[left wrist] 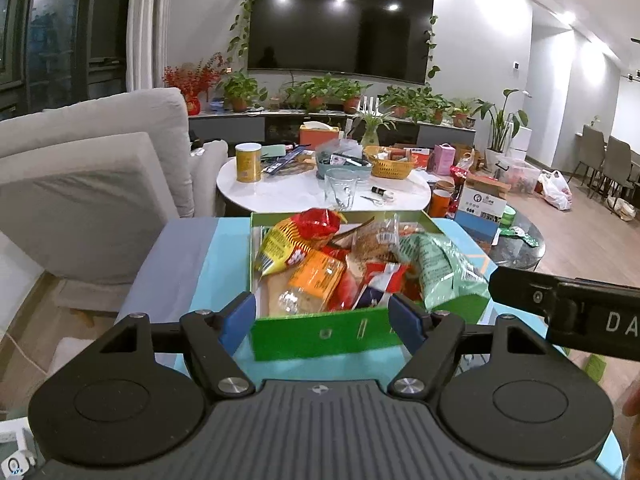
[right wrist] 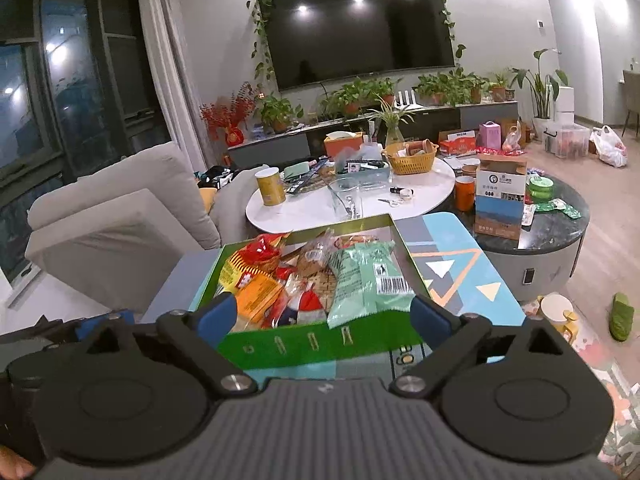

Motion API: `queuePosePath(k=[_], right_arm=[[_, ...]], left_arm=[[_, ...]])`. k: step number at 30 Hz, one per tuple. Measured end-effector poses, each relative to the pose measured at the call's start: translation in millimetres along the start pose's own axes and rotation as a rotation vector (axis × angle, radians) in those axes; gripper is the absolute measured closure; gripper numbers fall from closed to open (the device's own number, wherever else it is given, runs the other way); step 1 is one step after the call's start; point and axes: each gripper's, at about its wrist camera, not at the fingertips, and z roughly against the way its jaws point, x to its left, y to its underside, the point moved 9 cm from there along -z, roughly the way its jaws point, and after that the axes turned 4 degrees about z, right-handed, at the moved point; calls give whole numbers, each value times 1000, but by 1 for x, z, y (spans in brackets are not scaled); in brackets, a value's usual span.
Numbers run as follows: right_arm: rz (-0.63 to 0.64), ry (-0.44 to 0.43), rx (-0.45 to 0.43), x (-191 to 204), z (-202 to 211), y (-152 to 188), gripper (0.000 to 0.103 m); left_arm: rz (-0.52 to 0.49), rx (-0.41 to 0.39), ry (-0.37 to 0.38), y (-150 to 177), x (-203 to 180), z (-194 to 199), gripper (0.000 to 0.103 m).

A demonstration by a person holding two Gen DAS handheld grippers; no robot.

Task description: Organize snacks

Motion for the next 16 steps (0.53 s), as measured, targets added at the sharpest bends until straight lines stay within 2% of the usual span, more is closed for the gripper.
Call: queuePosePath(k=[16], right_arm=[[5,1,3,4,14,19,35]], left_arm=[[-1,-3,-9,13,7,19,30]])
